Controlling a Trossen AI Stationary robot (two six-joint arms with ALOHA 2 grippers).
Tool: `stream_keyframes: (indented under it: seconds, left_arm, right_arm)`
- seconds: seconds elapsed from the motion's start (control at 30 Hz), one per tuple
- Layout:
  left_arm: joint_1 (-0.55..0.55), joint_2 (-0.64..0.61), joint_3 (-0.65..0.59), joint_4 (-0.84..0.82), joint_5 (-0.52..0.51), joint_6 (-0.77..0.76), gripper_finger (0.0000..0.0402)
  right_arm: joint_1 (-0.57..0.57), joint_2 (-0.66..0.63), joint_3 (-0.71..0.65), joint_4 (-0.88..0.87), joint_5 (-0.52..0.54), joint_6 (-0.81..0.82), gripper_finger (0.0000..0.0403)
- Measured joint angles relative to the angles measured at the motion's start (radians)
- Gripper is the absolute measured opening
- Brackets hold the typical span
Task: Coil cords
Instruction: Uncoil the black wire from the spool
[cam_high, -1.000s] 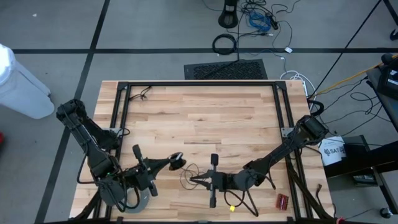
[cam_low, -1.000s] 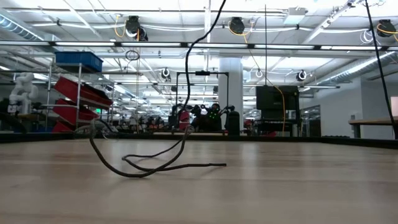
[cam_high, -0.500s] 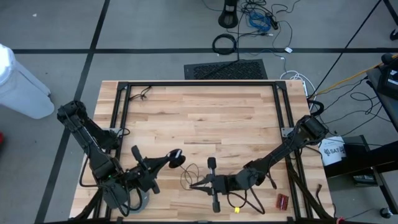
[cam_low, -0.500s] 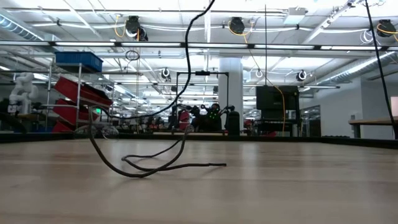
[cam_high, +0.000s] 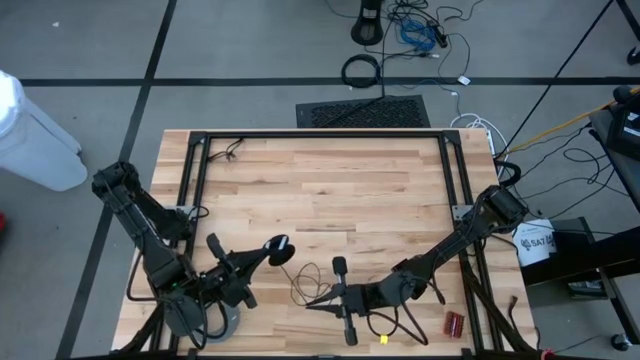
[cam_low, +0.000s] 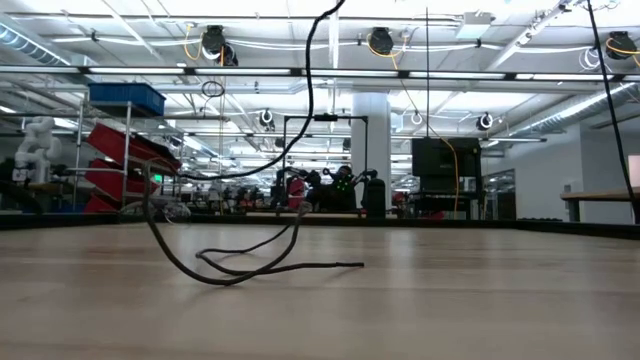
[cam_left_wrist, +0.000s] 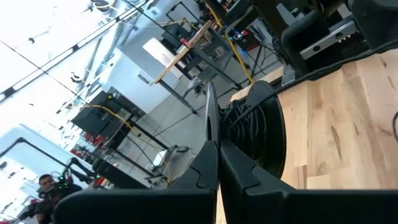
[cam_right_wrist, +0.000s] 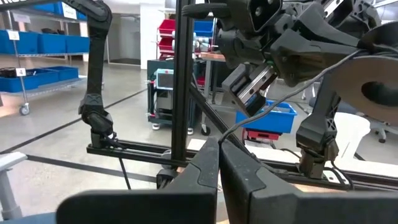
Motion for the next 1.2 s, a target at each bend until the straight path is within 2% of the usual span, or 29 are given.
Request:
stream_keyframes:
  seconds: [0.3, 0.43, 0.5, 0.6, 0.67, 0.73, 0.8, 0.93, 1.1, 1.2]
  left_arm:
    - [0.0, 0.0, 0.0, 0.008, -0.006, 0.004, 0.0001]
    - [-0.008, 0.0, 0.0, 0.008, -0.006, 0.005, 0.0001]
    - [-0.016, 0.0, 0.0, 0.008, -0.003, 0.01, 0.0001]
    - [-0.017, 0.0, 0.0, 0.008, 0.003, 0.014, 0.0001]
    - [-0.019, 0.0, 0.0, 0.008, 0.004, 0.03, 0.0001]
    - [-0.02, 0.0, 0.0, 0.008, 0.036, 0.031, 0.0001]
    - [-0.015, 0.0, 0.0, 0.022, 0.096, 0.03, 0.0001]
    - [0.008, 0.0, 0.0, 0.053, 0.203, 0.031, 0.0001]
    - [0.037, -0.001, 0.0, 0.072, 0.274, 0.027, 0.0001]
    - [0.05, 0.004, 0.0, 0.099, 0.332, 0.028, 0.0001]
  right_arm:
    - [-0.008, 0.0, 0.0, -0.02, -0.068, -0.022, 0.0007]
    - [0.004, -0.039, 0.0, -0.17, -0.078, -0.129, 0.0036]
    - [0.014, -0.071, 0.0, -0.253, -0.029, -0.173, 0.0055]
    - [0.024, -0.127, 0.0, -0.363, 0.104, -0.208, 0.0082]
    - [0.023, -0.171, 0.0, -0.388, 0.188, -0.216, 0.0096]
    - [0.017, -0.214, 0.0, -0.376, 0.222, -0.237, 0.0106]
    - [0.005, -0.249, 0.0, -0.348, 0.202, -0.287, 0.0113]
    - [-0.032, -0.282, 0.001, -0.328, 0.088, -0.404, 0.0118]
    - [-0.083, -0.278, 0.001, -0.338, -0.052, -0.417, 0.0119]
    - [-0.1, -0.269, 0.0, -0.336, -0.054, -0.415, 0.0119]
